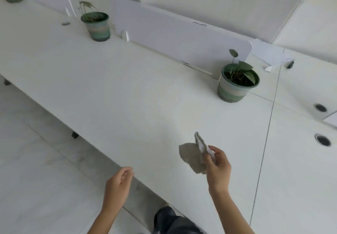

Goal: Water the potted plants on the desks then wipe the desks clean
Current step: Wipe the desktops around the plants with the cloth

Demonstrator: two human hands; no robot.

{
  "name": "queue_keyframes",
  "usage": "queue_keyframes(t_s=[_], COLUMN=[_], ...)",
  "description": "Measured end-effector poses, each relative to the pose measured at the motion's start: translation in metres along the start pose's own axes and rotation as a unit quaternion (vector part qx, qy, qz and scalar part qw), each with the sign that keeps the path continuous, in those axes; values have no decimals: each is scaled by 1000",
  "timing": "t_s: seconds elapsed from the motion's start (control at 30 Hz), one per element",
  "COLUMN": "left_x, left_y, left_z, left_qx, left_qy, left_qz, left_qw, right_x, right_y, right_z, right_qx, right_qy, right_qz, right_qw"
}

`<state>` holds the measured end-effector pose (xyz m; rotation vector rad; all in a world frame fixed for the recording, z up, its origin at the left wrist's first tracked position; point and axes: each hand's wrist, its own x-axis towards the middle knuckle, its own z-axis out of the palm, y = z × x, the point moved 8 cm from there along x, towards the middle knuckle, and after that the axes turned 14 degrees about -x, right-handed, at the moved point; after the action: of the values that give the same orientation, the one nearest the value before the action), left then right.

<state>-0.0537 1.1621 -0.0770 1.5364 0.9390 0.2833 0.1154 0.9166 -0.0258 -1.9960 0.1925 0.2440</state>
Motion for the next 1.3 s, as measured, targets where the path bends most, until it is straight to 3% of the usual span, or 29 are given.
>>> queue_keyframes(t_s=[0.1, 0.13, 0.2, 0.27, 0.33, 0.43, 0.63, 0.77, 0.93, 1.3], left_x=[35, 47, 73, 102, 129, 168, 211, 214, 217, 222], left_y=[30, 38, 51, 57, 62, 71, 67, 50, 45, 43], left_z=[24, 33, 53, 72, 90, 112, 156, 167, 168, 165], left_qx=[22, 37, 76, 126, 170, 214, 401, 453, 456, 441], left_qy=[-27, -36, -52, -65, -70, -66, -148, -160, -152, -53], left_qz=[41, 55, 77, 104, 126, 141, 178, 175, 167, 242], left_qw=[999, 997, 993, 984, 975, 964, 886, 859, 861, 863], right_x=[60, 77, 112, 158, 194, 214, 215, 208, 238, 327], right_y=[-19, -32, -44, -24, 14, 41, 45, 47, 43, 39], right_z=[-45, -61, -73, -66, -57, -48, -29, -6, -17, -56], right_qx=[-76, -158, -340, -467, -530, -545, -560, -573, -575, -538], right_qy=[145, 206, 243, 161, 44, -11, 32, 21, -2, 17], right_qz=[-34, -87, -174, -166, -92, -21, 66, 93, 88, 192], right_qw=[986, 962, 892, 854, 842, 838, 825, 814, 813, 821])
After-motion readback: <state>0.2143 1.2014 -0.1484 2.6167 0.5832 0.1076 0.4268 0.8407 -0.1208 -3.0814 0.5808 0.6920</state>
